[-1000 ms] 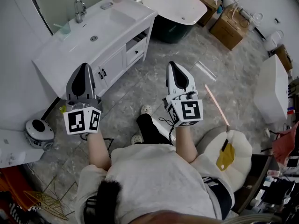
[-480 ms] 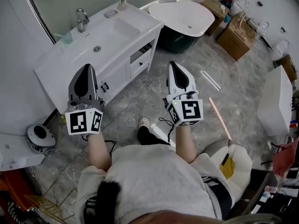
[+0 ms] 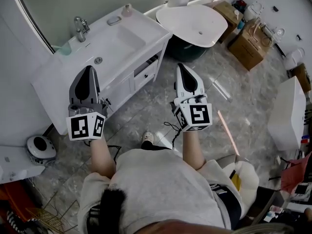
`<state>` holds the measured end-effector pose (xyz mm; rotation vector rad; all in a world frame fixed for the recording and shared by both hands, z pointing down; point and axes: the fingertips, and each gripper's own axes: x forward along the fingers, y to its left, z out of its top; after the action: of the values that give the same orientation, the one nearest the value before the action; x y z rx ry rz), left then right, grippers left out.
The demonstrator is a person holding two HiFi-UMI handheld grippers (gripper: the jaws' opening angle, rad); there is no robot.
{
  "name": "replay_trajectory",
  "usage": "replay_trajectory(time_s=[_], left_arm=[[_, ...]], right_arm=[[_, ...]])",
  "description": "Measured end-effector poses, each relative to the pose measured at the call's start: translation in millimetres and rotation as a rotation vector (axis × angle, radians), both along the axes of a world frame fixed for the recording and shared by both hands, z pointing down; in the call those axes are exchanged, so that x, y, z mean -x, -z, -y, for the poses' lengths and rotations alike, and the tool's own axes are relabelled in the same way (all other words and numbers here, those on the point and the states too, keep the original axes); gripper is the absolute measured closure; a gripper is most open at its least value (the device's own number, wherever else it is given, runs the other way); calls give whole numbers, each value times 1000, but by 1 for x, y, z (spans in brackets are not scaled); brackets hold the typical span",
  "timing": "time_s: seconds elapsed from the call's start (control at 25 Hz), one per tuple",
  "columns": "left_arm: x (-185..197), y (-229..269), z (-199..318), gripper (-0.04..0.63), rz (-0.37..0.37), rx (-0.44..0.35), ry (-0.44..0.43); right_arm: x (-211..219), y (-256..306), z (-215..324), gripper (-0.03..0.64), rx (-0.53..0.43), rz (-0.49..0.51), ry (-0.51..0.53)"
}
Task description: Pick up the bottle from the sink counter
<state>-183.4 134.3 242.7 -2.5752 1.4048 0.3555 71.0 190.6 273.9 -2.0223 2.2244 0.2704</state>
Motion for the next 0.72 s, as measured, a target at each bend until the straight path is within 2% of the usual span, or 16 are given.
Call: replay_trajectory(time_s=[0.4,0.72], left_arm=[[-41,7,58,588,-5,-25,28],[-51,-4,85,588,12,-4,52]], right_arm=[[-39,3,66,606,-16,-1,36],[-42,-10,101,606,-1,10,80]])
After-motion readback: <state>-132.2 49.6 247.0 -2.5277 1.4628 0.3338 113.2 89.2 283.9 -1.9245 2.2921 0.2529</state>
